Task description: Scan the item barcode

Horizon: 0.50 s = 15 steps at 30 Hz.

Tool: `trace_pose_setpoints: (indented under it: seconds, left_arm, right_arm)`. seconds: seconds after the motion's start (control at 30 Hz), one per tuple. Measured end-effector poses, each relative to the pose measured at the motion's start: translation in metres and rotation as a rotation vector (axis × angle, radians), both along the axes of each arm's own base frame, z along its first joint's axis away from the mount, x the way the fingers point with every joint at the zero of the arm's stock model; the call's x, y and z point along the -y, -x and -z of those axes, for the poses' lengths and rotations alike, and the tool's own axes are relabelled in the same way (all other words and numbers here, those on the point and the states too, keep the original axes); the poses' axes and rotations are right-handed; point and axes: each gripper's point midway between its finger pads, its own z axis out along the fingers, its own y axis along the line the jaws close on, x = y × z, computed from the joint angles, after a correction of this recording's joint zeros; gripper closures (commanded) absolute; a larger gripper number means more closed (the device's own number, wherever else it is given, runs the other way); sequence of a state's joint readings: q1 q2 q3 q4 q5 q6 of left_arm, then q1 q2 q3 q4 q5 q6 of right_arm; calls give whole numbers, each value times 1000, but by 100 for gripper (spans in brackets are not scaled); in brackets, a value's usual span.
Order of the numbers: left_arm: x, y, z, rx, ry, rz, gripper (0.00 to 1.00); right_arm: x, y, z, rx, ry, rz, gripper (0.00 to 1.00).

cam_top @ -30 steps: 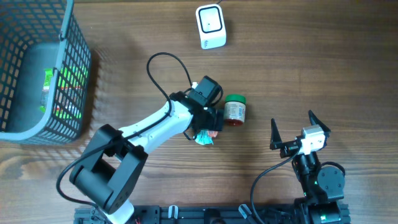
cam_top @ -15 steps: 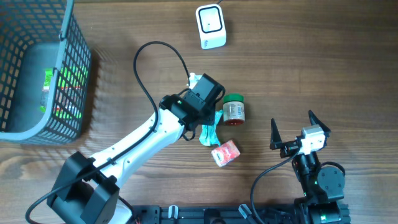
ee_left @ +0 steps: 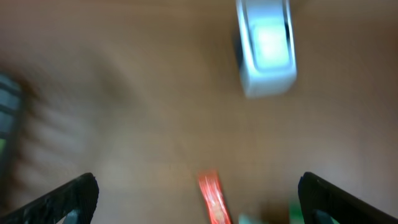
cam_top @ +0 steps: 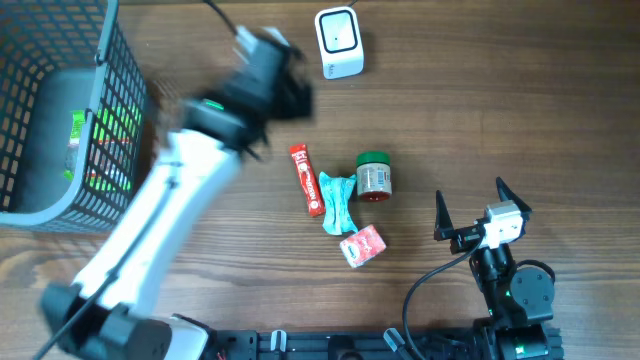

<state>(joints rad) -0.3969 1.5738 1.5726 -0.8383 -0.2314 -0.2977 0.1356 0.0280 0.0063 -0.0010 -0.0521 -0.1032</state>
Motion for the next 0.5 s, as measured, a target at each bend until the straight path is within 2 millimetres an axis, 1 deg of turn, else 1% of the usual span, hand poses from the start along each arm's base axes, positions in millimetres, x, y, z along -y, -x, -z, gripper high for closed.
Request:
trace_pose_setpoints:
  seconds: [0.03, 0.07, 0.1, 0.13, 0.17, 0.2, 0.23, 0.27, 0.3, 0.33, 0.37, 0.43, 0.5]
  left_arm:
    - [-43, -20, -53, 132, 11, -103, 0]
    - [-95, -28, -98, 247, 13, -222, 0]
    - [-144, -25, -125, 316, -3, -334, 0]
    - [-191, -16, -137, 347, -23, -441, 0]
    - [-234, -6, -135, 329, -47, -539, 0]
    - [-268, 4, -121, 276, -56, -613, 0]
    - [-303, 13, -97, 196, -50, -680, 0]
    - [-324, 19, -77, 131, -29, -713, 0]
    - [-347, 25, -48, 46, 12, -751, 0]
    - [-362, 31, -19, -41, 61, -771, 0]
    - [-373, 38, 15, -142, 117, -790, 0]
    - [-378, 48, 68, -314, 201, -804, 0]
    - [-374, 51, 108, -438, 248, -798, 0]
  right_arm:
    - [0, 0, 0, 0, 0, 0, 0]
    - [0, 0, 0, 0, 0, 0, 0]
    - [0, 0, 0, 0, 0, 0, 0]
    - [0, 0, 0, 0, 0, 0, 0]
    - [0, 0, 0, 0, 0, 0, 0]
    - [0, 0, 0, 0, 0, 0, 0]
    - [0, 0, 0, 0, 0, 0, 0]
    - [0, 0, 0, 0, 0, 0, 0]
    - [0, 0, 0, 0, 0, 0, 0]
    - [0, 0, 0, 0, 0, 0, 0]
    - [0, 0, 0, 0, 0, 0, 0]
    - [0, 0, 0, 0, 0, 0, 0]
    - [0, 0, 0, 0, 0, 0, 0]
